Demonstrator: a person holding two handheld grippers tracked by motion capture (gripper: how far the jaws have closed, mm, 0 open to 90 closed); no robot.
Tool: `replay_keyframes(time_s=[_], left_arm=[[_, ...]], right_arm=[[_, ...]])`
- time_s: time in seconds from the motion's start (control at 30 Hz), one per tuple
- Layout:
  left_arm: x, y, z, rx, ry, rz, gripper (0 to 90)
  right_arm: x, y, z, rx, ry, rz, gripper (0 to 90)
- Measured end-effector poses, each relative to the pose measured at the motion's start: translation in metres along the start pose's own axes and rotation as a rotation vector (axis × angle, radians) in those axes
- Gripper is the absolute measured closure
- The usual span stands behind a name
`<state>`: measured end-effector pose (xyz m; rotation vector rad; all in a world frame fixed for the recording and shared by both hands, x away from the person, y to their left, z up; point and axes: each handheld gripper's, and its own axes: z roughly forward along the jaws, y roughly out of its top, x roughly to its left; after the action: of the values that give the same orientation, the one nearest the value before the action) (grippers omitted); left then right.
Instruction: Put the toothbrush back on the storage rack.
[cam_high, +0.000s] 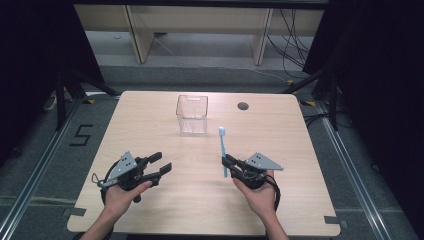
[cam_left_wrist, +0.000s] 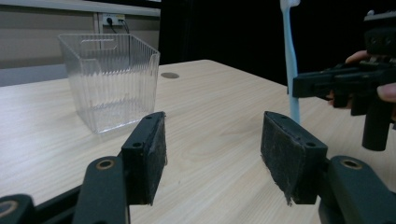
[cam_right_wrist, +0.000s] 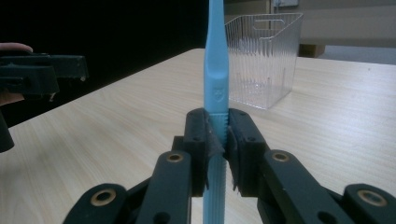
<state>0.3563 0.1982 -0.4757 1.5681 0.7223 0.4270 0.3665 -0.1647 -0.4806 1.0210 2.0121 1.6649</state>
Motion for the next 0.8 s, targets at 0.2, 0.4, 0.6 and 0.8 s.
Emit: replay_keyframes(time_s=[0.2,0.4,0.6,0.8], left_arm=[[-0.002,0.01,0.008,0.0,-0.014,0.02,41.0],[-0.008,0.025,0.02,-0.004,-0.045,0.038,42.7],[-0.017,0.035,0.035,0.023,-0.081,0.041,44.4],[-0.02,0.039,0.047,0.028,-0.086,0.021,46.0]], right_arm=[[0.005,0.0,0.003,-0.017,-0.02,0.006,78.9],[0.008,0.002,0.009,-0.043,-0.009,-0.002,78.9],[0.014,0.005,0.014,-0.055,-0.034,-0.037,78.9],[0.02,0.005,0.019,-0.063,-0.037,-0.017,78.9]])
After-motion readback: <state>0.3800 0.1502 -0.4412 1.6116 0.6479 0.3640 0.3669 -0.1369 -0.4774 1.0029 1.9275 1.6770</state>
